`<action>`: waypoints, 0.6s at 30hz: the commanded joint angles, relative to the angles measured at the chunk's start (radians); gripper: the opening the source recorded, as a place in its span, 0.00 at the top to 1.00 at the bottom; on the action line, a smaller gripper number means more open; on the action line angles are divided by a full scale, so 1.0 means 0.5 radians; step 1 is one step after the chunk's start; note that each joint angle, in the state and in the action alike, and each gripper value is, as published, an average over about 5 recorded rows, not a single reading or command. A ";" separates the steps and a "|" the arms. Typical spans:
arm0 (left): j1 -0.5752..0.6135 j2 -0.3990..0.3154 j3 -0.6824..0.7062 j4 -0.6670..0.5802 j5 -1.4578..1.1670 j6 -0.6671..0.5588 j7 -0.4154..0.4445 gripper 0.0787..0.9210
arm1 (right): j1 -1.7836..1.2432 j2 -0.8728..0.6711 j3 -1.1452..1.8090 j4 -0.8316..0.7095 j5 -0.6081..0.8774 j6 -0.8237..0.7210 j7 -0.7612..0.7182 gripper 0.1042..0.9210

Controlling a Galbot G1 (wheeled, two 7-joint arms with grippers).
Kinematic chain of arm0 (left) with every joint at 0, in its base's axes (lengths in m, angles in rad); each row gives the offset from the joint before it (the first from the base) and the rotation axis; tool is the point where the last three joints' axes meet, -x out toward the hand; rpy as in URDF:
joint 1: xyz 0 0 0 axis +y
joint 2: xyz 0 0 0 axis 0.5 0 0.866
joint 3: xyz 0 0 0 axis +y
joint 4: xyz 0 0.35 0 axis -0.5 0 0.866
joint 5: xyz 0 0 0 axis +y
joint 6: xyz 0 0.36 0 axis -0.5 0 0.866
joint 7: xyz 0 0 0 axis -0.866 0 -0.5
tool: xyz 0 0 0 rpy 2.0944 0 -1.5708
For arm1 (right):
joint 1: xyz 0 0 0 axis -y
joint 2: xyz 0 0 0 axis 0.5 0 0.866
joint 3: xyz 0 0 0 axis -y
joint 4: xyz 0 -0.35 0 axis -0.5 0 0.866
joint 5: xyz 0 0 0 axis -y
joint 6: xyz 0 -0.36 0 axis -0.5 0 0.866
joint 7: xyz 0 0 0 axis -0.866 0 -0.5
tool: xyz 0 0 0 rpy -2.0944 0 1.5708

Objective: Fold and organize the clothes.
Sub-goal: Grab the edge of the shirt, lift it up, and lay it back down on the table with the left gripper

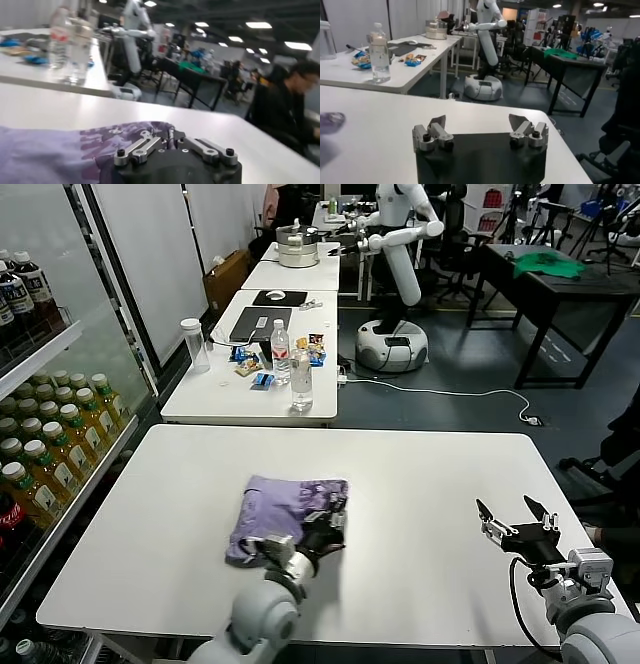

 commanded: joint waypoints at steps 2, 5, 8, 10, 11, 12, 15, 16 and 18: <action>-0.057 -0.075 0.236 0.021 0.305 -0.121 0.087 0.74 | 0.100 -0.039 -0.067 -0.027 0.035 -0.002 0.013 0.12; 0.058 -0.030 0.070 -0.187 0.211 -0.150 0.063 0.64 | 0.175 -0.009 -0.217 -0.030 0.024 0.001 0.047 0.12; 0.170 0.041 -0.175 -0.356 0.224 -0.217 0.004 0.53 | 0.284 0.082 -0.487 -0.049 -0.037 0.014 0.109 0.12; 0.246 0.115 -0.338 -0.422 0.284 -0.274 -0.045 0.46 | 0.366 0.165 -0.703 -0.097 -0.111 0.024 0.152 0.12; 0.286 0.158 -0.427 -0.437 0.316 -0.305 -0.068 0.43 | 0.413 0.216 -0.823 -0.138 -0.157 0.029 0.173 0.12; 0.334 0.201 -0.503 -0.443 0.344 -0.336 -0.089 0.40 | 0.454 0.262 -0.919 -0.183 -0.203 0.033 0.191 0.12; 0.484 0.307 -0.727 -0.446 0.375 -0.413 -0.136 0.30 | 0.572 0.407 -1.147 -0.353 -0.288 0.042 0.246 0.12; 0.535 0.328 -0.782 -0.450 0.374 -0.432 -0.147 0.26 | 0.605 0.448 -1.197 -0.413 -0.294 0.043 0.267 0.12; 0.616 0.349 -0.882 -0.462 0.371 -0.463 -0.158 0.20 | 0.674 0.541 -1.298 -0.551 -0.293 0.042 0.315 0.12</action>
